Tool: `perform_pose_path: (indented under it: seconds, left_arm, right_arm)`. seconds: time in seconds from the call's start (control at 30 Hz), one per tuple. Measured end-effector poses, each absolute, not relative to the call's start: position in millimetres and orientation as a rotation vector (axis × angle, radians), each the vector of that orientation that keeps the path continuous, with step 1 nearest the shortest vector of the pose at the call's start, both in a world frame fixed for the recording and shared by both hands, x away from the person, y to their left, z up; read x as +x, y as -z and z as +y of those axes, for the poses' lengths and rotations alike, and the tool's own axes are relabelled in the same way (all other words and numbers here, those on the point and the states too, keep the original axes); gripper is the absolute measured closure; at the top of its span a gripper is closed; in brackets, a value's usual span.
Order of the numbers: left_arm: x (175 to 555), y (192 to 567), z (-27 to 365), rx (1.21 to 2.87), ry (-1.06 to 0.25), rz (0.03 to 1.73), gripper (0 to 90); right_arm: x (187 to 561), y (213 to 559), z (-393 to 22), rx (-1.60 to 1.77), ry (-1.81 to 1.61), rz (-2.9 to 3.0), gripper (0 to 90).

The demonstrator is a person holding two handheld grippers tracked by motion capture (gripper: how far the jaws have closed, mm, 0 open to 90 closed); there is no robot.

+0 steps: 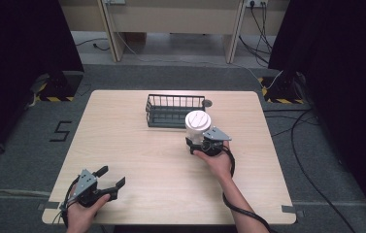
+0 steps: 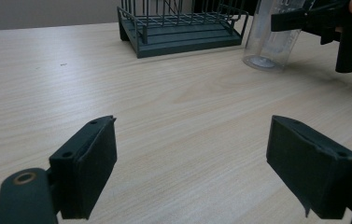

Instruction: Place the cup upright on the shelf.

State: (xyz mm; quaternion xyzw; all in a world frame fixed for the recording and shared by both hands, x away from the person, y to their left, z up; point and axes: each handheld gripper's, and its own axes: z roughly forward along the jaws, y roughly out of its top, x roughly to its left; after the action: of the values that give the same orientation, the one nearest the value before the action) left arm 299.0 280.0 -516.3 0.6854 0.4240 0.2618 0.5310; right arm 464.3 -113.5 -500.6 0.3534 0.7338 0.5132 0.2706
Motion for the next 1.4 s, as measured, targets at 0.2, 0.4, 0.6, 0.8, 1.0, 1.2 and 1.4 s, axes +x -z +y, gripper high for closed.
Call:
perform_pose_path:
  seconds: [0.2, 0.4, 0.6, 0.8, 1.0, 1.2, 1.4]
  left_arm:
    - [299.0, 516.2, 279.9, 1.635, -0.623, 1.012, 15.7]
    - [299.4, 516.5, 280.2, 1.636, -0.623, 1.013, 15.7]
    - [299.4, 516.3, 279.8, 1.638, -0.622, 1.012, 15.8]
    - [299.5, 516.2, 280.1, 1.637, -0.623, 1.012, 15.8]
    - [299.7, 516.3, 279.9, 1.635, -0.621, 1.012, 15.8]
    - [299.8, 516.4, 279.6, 1.630, -0.620, 1.013, 15.8]
    - [299.7, 516.3, 279.8, 1.628, -0.619, 1.013, 15.8]
  right_arm:
    - [464.4, 500.3, -112.7, 0.945, -1.386, 1.981, 18.3]
    - [464.1, 490.4, -112.2, 0.930, -1.416, 1.960, 18.5]
    - [463.1, 475.8, -108.3, 0.892, -1.419, 1.958, 18.6]
    - [465.7, 463.2, -102.3, 0.875, -1.423, 1.961, 18.6]
    - [469.4, 455.6, -98.5, 0.868, -1.422, 1.959, 18.6]
    - [473.8, 446.3, -94.0, 0.855, -1.419, 1.958, 18.6]
    - [478.2, 438.0, -88.6, 0.845, -1.421, 1.956, 18.6]
